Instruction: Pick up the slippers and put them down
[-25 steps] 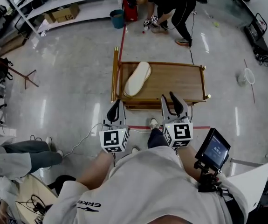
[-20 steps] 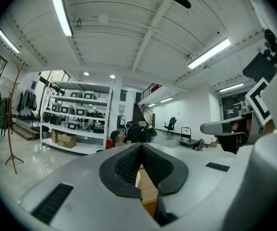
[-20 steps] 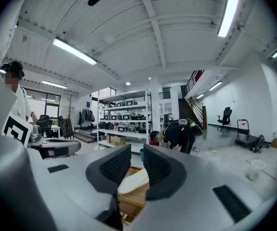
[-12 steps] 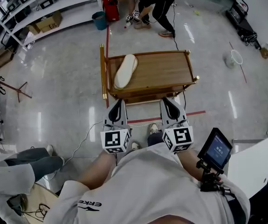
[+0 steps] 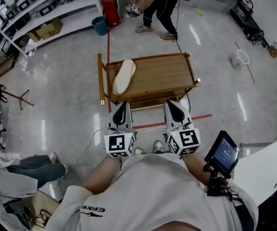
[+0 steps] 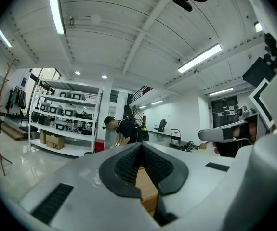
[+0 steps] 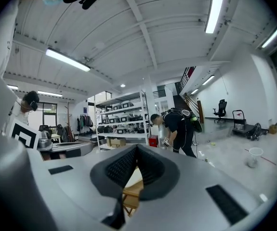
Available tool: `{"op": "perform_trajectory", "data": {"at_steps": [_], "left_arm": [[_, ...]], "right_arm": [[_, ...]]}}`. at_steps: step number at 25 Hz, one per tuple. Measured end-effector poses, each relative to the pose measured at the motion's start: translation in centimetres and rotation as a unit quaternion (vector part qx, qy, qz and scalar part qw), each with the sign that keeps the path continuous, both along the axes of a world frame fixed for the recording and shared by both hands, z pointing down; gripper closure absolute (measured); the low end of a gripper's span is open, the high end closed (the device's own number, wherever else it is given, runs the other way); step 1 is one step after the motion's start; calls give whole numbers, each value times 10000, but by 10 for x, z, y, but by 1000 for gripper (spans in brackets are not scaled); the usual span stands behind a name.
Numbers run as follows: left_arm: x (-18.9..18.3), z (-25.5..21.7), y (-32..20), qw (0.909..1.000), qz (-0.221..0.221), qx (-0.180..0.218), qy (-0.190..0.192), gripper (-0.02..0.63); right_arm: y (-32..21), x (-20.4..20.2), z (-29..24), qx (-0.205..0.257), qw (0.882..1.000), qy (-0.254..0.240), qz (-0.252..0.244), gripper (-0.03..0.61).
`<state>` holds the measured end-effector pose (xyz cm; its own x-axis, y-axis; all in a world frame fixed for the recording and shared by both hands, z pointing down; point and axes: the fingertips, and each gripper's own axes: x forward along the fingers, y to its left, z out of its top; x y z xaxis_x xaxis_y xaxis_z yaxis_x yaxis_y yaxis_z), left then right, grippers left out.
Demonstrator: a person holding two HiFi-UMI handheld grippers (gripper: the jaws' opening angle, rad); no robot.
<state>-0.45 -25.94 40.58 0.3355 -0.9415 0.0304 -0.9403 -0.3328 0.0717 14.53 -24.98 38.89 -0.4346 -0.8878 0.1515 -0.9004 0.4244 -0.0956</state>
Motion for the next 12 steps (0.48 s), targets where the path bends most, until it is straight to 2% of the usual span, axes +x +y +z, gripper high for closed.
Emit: {"op": "perform_trajectory", "data": {"at_steps": [12], "left_arm": [[11, 11, 7, 9999, -84, -68, -45, 612]], "right_arm": [[6, 14, 17, -188, 9997, -179, -27, 574]]}}
